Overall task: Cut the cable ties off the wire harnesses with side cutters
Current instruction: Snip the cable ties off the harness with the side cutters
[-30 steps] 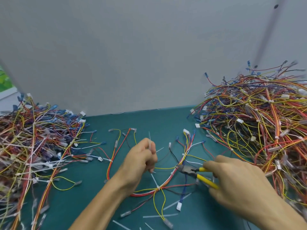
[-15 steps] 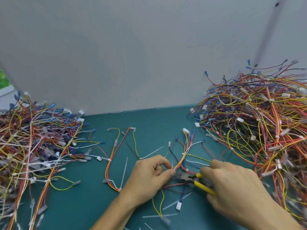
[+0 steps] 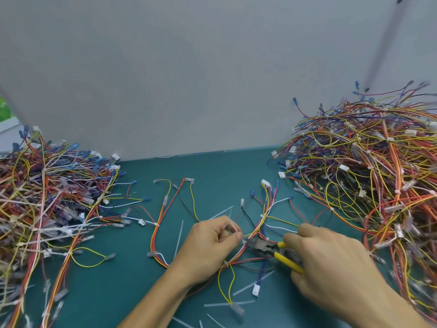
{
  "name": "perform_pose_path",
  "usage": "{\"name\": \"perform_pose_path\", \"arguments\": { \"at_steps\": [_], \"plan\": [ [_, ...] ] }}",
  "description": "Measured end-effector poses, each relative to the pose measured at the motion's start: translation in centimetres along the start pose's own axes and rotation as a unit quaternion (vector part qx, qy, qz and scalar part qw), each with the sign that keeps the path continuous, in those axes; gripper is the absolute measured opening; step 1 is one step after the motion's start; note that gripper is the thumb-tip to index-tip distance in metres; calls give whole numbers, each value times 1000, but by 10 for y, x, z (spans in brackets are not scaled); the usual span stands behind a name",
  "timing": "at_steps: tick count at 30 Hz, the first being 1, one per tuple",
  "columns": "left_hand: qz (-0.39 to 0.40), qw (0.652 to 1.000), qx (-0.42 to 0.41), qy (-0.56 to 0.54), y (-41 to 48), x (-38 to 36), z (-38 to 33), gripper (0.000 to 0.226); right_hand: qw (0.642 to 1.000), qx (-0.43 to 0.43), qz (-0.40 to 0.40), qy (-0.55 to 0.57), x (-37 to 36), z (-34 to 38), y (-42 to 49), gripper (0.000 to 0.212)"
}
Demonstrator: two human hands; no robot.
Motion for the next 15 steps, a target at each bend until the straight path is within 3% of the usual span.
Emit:
{"name": "perform_pose_path", "arguments": {
  "at_steps": [15],
  "plan": [
    [0,1000,-1,1,0,0,1,16,1000,-7,-17,-4,1,3,0,21]
  ]
}}
Point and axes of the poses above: each hand's wrist, its own y-axis towards the middle knuckle, its own x-axis out of the back of the hand, z = x × y, the point moved 7 cm from there along y, towards the middle knuckle, and after that the axes turned 2 degrees about y, right-handed, at the moved point
